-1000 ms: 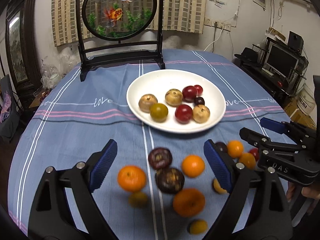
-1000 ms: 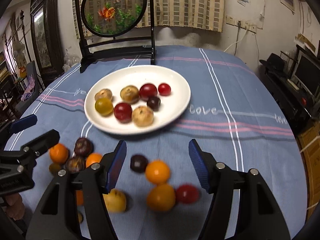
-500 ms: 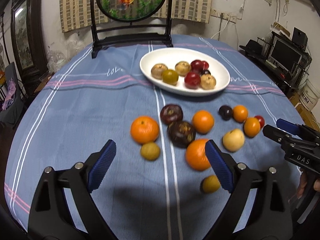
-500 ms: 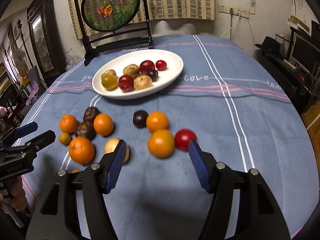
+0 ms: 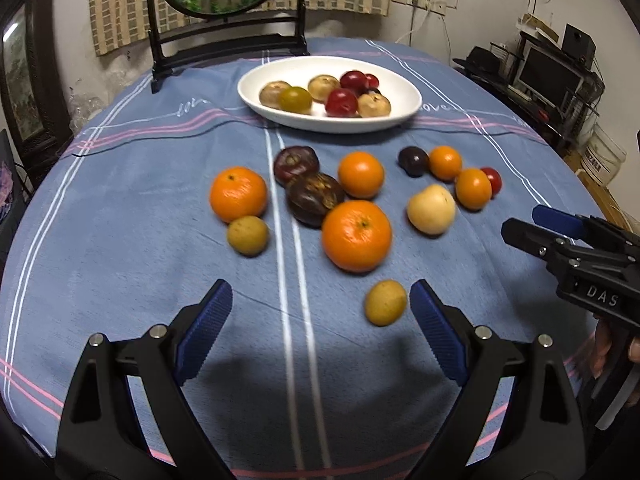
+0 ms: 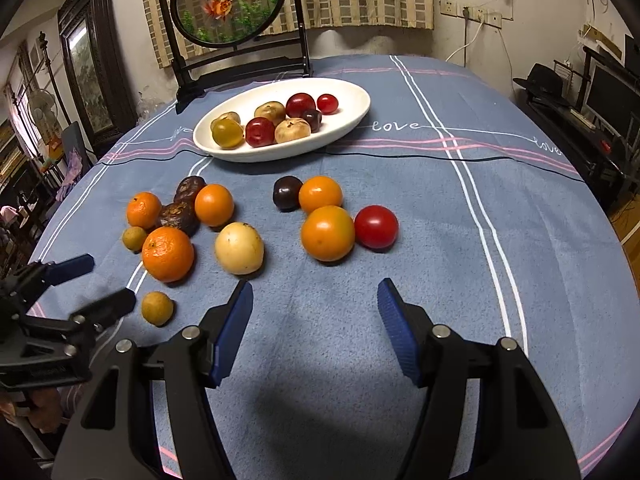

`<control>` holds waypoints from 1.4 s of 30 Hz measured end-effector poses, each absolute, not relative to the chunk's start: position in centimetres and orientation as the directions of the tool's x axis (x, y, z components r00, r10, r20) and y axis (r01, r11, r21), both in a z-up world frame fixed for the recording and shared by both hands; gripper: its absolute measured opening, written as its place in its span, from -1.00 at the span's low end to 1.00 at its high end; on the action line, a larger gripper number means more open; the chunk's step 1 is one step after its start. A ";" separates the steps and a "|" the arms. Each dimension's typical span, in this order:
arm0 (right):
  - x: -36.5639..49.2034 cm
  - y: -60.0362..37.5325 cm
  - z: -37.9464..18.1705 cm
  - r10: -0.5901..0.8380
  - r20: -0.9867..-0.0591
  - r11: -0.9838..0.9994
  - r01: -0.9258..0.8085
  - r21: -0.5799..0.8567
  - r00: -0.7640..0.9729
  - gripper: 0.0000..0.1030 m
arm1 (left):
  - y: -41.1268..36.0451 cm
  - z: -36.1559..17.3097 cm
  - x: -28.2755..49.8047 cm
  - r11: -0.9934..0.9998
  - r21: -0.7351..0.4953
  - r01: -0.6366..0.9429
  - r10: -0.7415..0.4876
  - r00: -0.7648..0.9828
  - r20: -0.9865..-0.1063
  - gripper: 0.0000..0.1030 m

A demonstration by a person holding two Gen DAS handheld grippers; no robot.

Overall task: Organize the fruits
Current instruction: 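Move both open grippers back toward the fruit cluster, then grasp the small yellow fruit with the left gripper while the right grasps the pale pear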

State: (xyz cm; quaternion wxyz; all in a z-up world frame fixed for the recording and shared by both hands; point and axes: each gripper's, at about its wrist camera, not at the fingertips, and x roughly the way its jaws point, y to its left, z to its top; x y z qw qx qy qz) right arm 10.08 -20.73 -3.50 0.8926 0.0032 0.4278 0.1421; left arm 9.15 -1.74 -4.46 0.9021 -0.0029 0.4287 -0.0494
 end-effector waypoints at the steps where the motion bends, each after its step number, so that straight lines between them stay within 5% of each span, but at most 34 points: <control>1: 10.0 -20.7 -3.5 0.256 -0.763 0.959 -0.252 0.127 0.593 0.27 | -1.9 -4.6 9.1 0.995 -0.044 0.088 -0.089 0.626 -0.775 0.79; 7: 10.0 -21.2 -4.1 0.263 -0.772 0.959 -0.243 0.144 0.578 0.27 | -2.8 -5.5 9.2 0.994 -0.018 0.109 -0.081 0.611 -0.787 0.68; 13: 9.8 -21.8 -4.4 0.273 -0.775 0.958 -0.235 0.165 0.570 0.27 | -4.1 -6.5 9.5 0.989 -0.011 0.148 -0.096 0.579 -0.810 0.34; 17: 9.8 -21.9 -4.5 0.288 -0.776 0.954 -0.237 0.182 0.561 0.26 | -4.8 -6.9 9.5 0.985 -0.009 0.174 -0.108 0.570 -0.815 0.05; 21: 9.8 -21.6 -4.7 0.288 -0.782 0.953 -0.242 0.180 0.553 0.26 | -5.1 -6.7 9.3 0.977 -0.023 0.212 -0.144 0.574 -0.806 -0.53; 42: 13.5 -13.5 -5.1 0.261 -0.819 0.914 -0.404 0.039 0.511 0.27 | -0.1 -5.7 9.6 0.986 -0.090 0.142 -0.158 0.601 -0.783 -0.52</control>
